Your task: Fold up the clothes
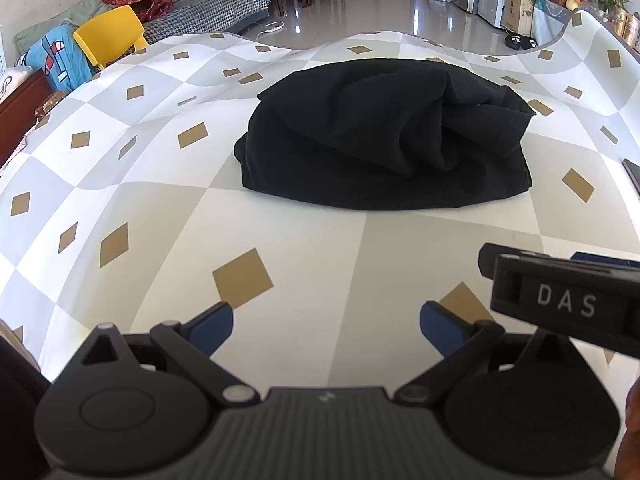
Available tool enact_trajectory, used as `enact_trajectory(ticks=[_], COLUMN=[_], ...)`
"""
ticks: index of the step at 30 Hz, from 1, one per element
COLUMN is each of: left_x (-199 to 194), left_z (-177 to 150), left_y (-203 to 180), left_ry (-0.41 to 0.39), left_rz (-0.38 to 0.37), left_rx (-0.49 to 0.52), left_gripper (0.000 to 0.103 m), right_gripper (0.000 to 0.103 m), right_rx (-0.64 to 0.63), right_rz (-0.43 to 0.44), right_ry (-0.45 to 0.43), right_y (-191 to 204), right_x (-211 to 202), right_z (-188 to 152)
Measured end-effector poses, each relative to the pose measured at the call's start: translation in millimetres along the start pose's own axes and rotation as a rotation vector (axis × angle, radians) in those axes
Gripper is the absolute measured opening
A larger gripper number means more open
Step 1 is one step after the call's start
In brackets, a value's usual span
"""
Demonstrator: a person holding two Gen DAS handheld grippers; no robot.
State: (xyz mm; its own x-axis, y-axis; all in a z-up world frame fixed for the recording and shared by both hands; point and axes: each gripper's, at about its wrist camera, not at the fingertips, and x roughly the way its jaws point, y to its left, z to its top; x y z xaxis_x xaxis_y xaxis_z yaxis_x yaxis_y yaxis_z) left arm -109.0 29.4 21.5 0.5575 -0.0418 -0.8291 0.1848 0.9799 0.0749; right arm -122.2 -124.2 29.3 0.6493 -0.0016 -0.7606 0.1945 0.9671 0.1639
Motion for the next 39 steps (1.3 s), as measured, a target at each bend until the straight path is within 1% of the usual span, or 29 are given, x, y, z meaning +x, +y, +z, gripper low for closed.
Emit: enact_trajectory(ticks=[2, 14, 18, 32, 39], left_x=[-0.1, 0.8, -1.2, -11.9, -17.3], left_z=[-0.1, 0.9, 2.2, 10.9, 15.1], left_y=[-0.7, -0.1, -2.3, -9.7, -10.4], left_ry=[0.011, 0.060, 0.052, 0.050, 0.043], left_rz=[-0.007, -0.031, -0.028, -0.076, -0.083], left_rx=[0.000, -0.011, -0.001, -0.002, -0.008], left_gripper=[0.103, 0.103, 0.103, 0.103, 0.103], right_gripper=[0.079, 0.079, 0.079, 0.079, 0.079], right_rx=[0.005, 0.047, 0.048, 0.082, 0.096], right_rz=[0.002, 0.007, 0.004, 0.004, 0.004], right_ry=[-0.003, 0.014, 0.018, 0.030, 0.030], right_y=[-0.2, -6.4, -7.5, -15.1, -16.4], right_x=[-0.9, 2.2, 3.2, 5.9, 5.7], right_z=[1.2, 6.0, 6.6, 12.3, 15.2])
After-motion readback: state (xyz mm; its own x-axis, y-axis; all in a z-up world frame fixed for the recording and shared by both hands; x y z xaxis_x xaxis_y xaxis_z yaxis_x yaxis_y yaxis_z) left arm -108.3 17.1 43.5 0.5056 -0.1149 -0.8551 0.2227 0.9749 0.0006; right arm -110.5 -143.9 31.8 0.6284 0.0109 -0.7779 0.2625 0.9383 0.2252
